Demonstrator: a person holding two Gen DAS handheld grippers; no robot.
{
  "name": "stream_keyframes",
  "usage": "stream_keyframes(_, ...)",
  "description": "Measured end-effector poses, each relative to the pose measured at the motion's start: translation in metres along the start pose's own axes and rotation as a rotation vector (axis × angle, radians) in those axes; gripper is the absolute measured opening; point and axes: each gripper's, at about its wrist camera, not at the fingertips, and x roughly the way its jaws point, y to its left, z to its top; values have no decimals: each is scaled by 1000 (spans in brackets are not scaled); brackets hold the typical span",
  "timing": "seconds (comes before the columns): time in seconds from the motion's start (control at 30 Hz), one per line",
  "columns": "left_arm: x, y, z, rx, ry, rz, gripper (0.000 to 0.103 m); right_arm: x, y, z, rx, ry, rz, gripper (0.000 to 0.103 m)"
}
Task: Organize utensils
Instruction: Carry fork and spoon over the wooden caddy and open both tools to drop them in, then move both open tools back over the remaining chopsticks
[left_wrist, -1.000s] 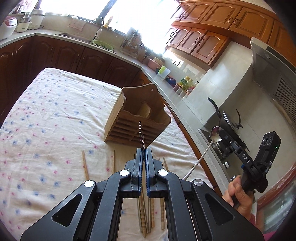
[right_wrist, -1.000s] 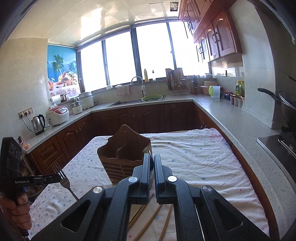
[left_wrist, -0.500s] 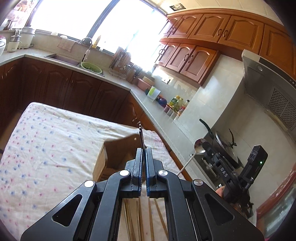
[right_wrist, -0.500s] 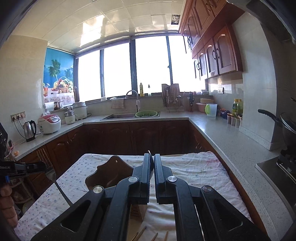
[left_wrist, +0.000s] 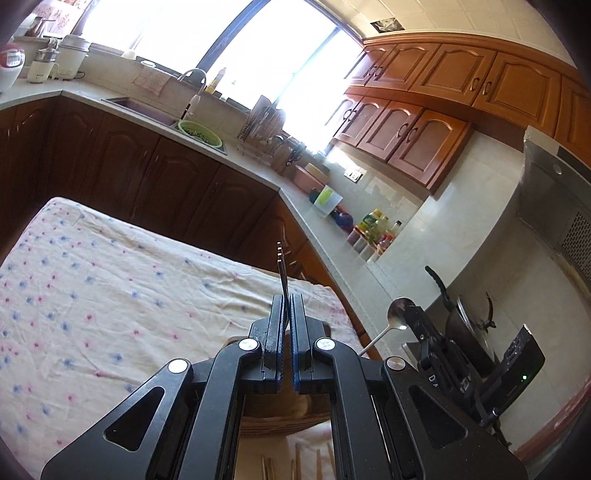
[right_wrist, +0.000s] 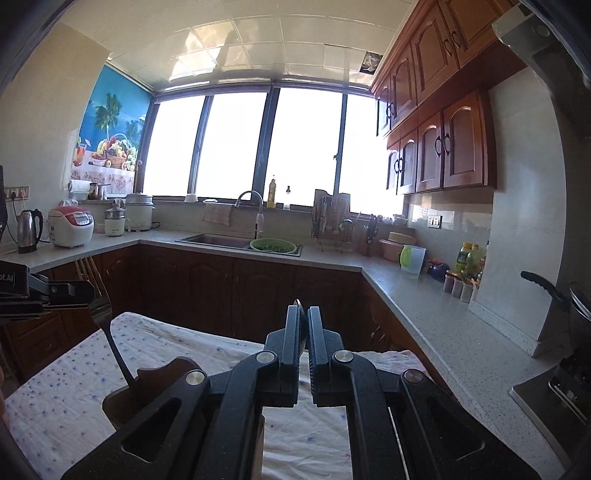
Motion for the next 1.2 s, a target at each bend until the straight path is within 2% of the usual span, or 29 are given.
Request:
stream_keyframes(0.13, 15, 14, -13, -19, 38, 25, 2, 11, 7, -22, 1, 38, 23, 4)
stream_keyframes(0.3, 28, 22, -27, -32, 88, 44, 2, 19, 7, -33, 9, 85, 58, 4)
stream_keyframes(0.43, 25, 18, -28, -16, 82, 51, 2, 25, 4, -40, 35, 135, 88, 4)
stream_keyframes(0.8, 26, 15, -23, -15, 99, 63, 3, 29, -8, -39, 104, 172, 120, 7)
stream_keyframes(0.87, 22, 13, -23, -10, 99, 58, 11, 29, -11, -38, 134, 174, 139, 9)
stream_keyframes(0.9, 19, 12, -22, -7, 96, 59, 23, 28, -16, -37, 152, 173, 145, 11)
stream_keyframes(0.93, 14, 11, -21, -4, 85, 62, 36, 26, -19, -36, 172, 170, 152, 17)
stream_keyframes(1.0, 3, 9, -20, 1, 60, 68, 43, 19, -27, -33, 216, 161, 164, 37)
stream_keyframes(1.03, -2, 8, -20, 1, 54, 69, 47, 15, -32, -31, 242, 154, 171, 55)
stream_keyframes(1.07, -7, 7, -19, -2, 50, 72, 51, 10, -37, -29, 270, 144, 178, 67)
stream_keyframes(1.13, -19, 8, -20, -12, 32, 83, 61, -2, -46, -26, 316, 120, 179, 74)
stream_keyframes(1.2, -32, 8, -23, -17, 20, 98, 68, -12, -55, -22, 356, 108, 177, 87)
